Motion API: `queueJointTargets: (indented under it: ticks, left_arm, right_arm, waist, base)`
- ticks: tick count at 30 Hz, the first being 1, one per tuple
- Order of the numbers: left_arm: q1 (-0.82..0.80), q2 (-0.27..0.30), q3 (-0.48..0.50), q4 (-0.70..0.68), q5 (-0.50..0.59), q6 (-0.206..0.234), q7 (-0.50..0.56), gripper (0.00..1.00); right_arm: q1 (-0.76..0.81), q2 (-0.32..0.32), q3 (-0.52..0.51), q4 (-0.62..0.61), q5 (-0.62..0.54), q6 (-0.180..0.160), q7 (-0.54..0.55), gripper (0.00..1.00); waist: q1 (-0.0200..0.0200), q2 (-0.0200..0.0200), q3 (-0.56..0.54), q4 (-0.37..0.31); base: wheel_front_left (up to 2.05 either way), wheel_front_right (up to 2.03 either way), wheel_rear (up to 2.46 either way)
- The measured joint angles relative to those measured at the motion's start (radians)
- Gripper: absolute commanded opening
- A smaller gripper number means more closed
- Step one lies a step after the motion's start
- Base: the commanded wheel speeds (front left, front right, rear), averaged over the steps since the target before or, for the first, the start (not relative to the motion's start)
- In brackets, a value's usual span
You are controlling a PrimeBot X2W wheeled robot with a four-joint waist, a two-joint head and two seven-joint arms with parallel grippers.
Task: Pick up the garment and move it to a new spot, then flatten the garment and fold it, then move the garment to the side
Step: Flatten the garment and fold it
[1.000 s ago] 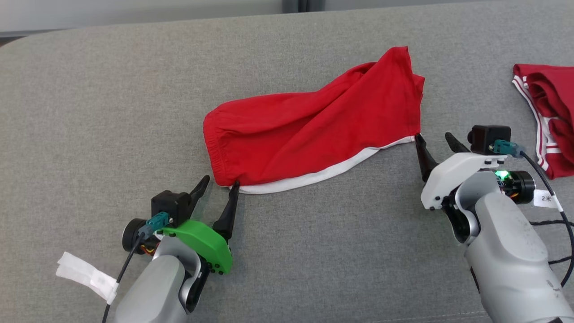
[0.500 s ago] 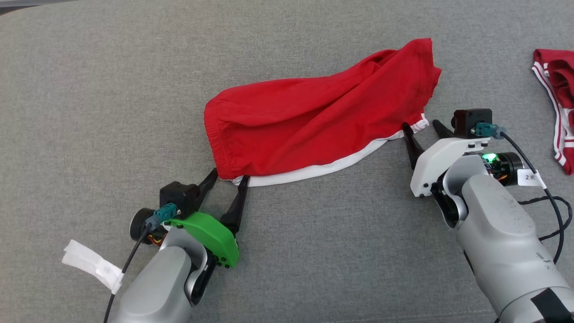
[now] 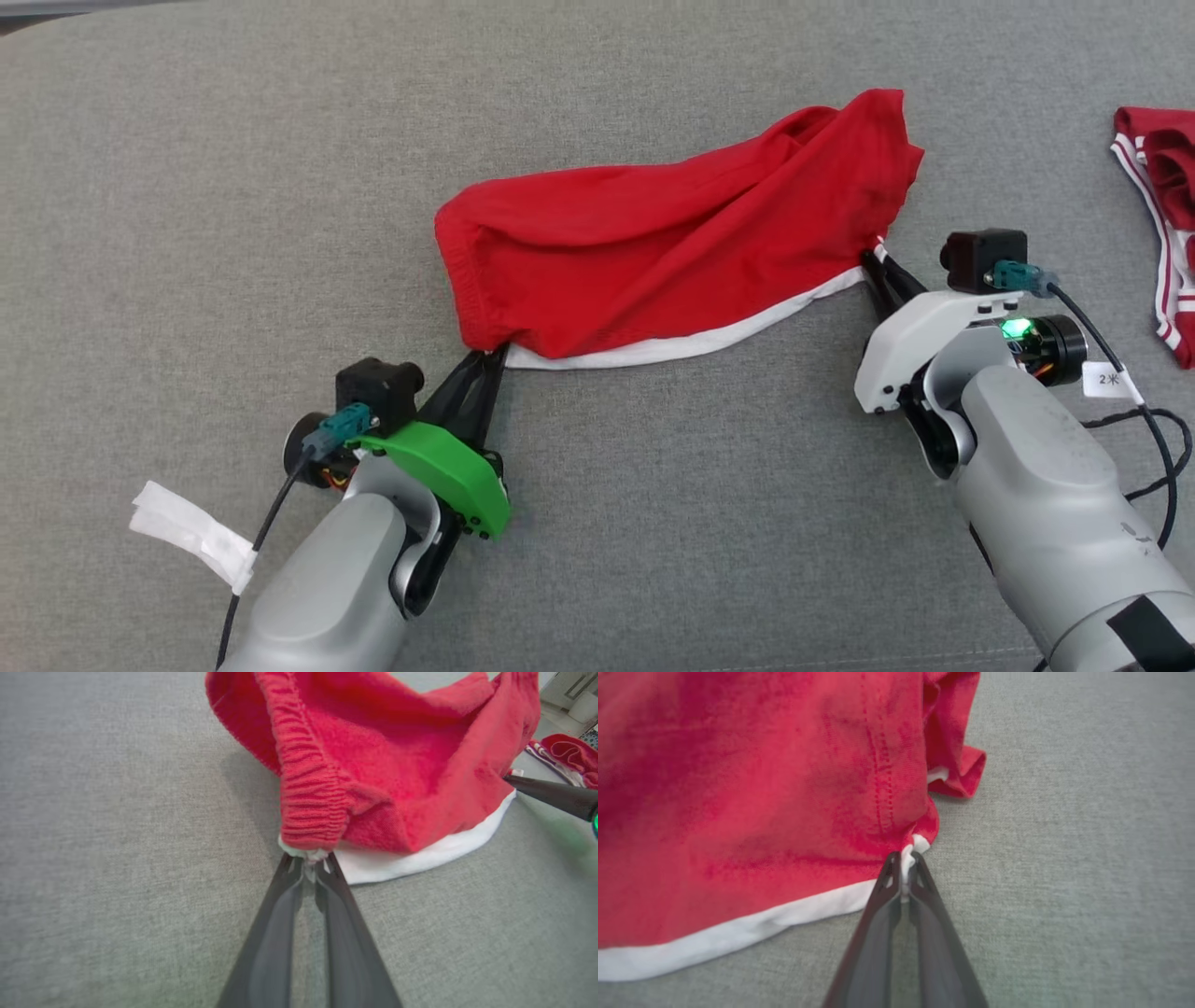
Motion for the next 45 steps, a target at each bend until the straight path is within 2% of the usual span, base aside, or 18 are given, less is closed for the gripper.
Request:
queueJointTargets:
  ticks: [6, 10, 16, 19, 22, 26, 30, 33, 35, 37, 39, 42, 45]
  left_arm:
    - [0.088, 0.018, 0.076, -0.203, -0.055, 0.0, 0.0, 0.0]
    - [0.177, 0.052, 0.104, -0.362, -0.108, 0.0, 0.0, 0.0]
    - [0.281, 0.07, 0.173, -0.57, -0.16, 0.0, 0.0, 0.0]
    - [0.314, 0.062, 0.182, -0.671, -0.219, 0.0, 0.012, 0.0]
    - [0.317, 0.074, 0.184, -0.75, -0.23, 0.016, 0.054, 0.0]
    - [0.287, 0.082, 0.172, -0.794, -0.242, 0.031, 0.12, 0.0]
    - [0.162, 0.084, 0.182, -0.757, -0.251, 0.038, 0.183, 0.0]
    - [0.02, 0.063, 0.208, -0.69, -0.287, 0.041, 0.227, 0.0]
    - [-0.126, 0.063, 0.219, -0.613, -0.259, 0.041, 0.247, 0.0]
    - [-0.252, 0.063, 0.238, -0.535, -0.239, 0.042, 0.253, 0.0]
    - [-0.386, 0.09, 0.236, -0.447, -0.182, 0.041, 0.261, 0.0]
    - [-0.541, 0.111, 0.249, -0.341, -0.153, 0.032, 0.253, 0.0]
    - [-0.671, 0.124, 0.278, -0.278, -0.132, 0.03, 0.218, 0.0]
  right_arm:
    - [0.097, -0.026, -0.019, -0.132, 0.046, 0.0, -0.062, 0.0]
    - [0.21, -0.051, -0.061, -0.309, 0.067, 0.0, -0.042, 0.0]
    - [0.404, -0.049, -0.198, -0.672, 0.066, 0.001, 0.092, 0.0]
    - [0.487, 0.001, -0.274, -0.903, 0.053, 0.0, 0.184, 0.0]
    - [0.541, 0.041, -0.322, -1.082, 0.061, 0.0, 0.278, 0.0]
    - [0.549, 0.058, -0.357, -1.203, 0.049, -0.001, 0.368, 0.0]
    - [0.404, 0.041, -0.331, -1.181, 0.048, -0.001, 0.447, 0.0]
    - [0.226, -0.018, -0.272, -1.072, 0.055, -0.001, 0.488, 0.0]
    - [0.069, -0.052, -0.24, -0.973, 0.065, -0.001, 0.487, 0.0]
    - [-0.073, -0.073, -0.205, -0.876, 0.066, -0.001, 0.47, 0.0]
    - [-0.234, -0.134, -0.08, -0.785, 0.021, 0.0, 0.447, 0.0]
    - [-0.429, -0.118, -0.021, -0.651, 0.032, 0.0, 0.381, 0.0]
    - [-0.604, -0.102, -0.021, -0.552, 0.011, 0.0, 0.264, 0.0]
  waist:
    - [0.0, 0.0, -0.05, 0.0]
    - [0.0, 0.0, -0.092, -0.005]
    - [0.0, 0.0, -0.145, -0.023]
    - [0.0, 0.0, -0.157, -0.038]
    - [0.0, 0.0, -0.152, -0.049]
    - [0.0, 0.0, -0.122, -0.057]
    - [0.0, 0.0, -0.066, -0.065]
    - [0.0, 0.0, -0.011, -0.073]
    - [0.0, 0.0, 0.035, -0.08]
    - [0.0, 0.0, 0.078, -0.086]
    - [0.0, 0.0, 0.126, -0.094]
    - [0.0001, 0.0, 0.188, -0.111]
    - [0.0002, 0.0, 0.24, -0.131]
  base:
    - [0.0, 0.0, 0.0]
    - [0.0, 0.0, 0.0]
    - [0.0, 0.0, 0.0]
    - [0.0, 0.0, 0.0]
    - [0.0, 0.0, 0.0]
    - [0.0, 0.0, 0.0]
    - [0.0, 0.0, 0.0]
    - [0.0, 0.0, 0.0]
    - [0.0, 0.0, 0.0]
    - [0.0, 0.0, 0.0]
    - [0.0, 0.0, 0.0]
    - [0.0, 0.0, 0.0]
    - [0.0, 0.0, 0.0]
